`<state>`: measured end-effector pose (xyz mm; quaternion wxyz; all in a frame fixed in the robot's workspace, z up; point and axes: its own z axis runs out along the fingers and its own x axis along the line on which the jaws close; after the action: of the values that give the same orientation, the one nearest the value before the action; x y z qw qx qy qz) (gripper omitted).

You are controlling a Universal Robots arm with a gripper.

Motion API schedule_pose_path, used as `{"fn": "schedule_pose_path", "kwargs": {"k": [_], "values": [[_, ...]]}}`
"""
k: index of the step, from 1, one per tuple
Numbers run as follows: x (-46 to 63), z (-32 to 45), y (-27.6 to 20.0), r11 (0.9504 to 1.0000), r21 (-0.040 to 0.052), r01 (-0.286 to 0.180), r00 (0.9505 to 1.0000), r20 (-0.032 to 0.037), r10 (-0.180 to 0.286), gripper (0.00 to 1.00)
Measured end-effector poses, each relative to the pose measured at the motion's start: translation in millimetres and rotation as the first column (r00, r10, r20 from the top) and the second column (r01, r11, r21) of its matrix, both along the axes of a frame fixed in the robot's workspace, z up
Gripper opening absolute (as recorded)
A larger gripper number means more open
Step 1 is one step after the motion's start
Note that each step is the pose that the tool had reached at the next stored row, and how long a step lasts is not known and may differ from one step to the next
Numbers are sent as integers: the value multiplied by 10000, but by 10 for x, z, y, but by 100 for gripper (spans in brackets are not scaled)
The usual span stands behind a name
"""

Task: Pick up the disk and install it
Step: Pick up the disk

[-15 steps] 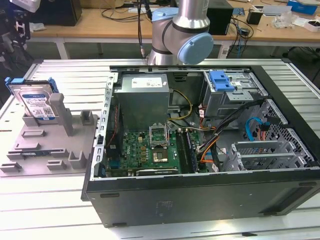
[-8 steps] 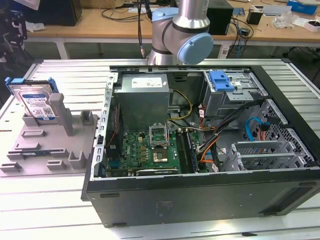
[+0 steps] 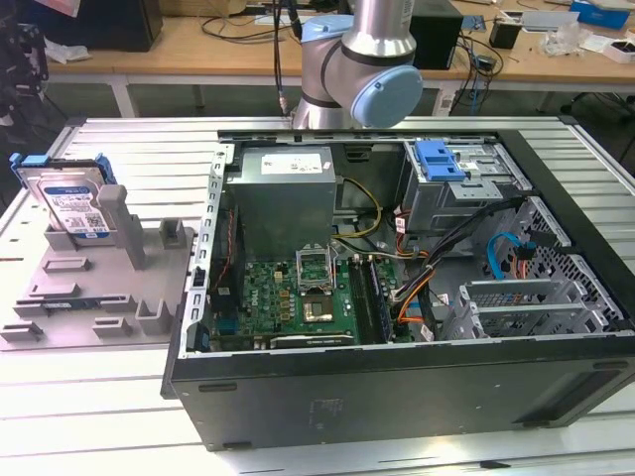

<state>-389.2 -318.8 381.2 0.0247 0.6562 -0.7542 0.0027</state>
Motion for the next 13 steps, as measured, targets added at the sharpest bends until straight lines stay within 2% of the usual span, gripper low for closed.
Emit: {"fn": "schedule_pose_path", "kwargs": {"k": [2,4,7,11,13], "values": [[0,-2,0,10000,-1,-16,10000,10,16,48],[-1,-13,1,10000,0,-64,9999,107,64,48],[-3,-24,1,9999,-6,-164,9994,306,164,48],[-11,-24,2,9998,-17,-187,9993,311,187,48],[-38,-26,20,9996,-17,-288,9991,312,288,48]]}}
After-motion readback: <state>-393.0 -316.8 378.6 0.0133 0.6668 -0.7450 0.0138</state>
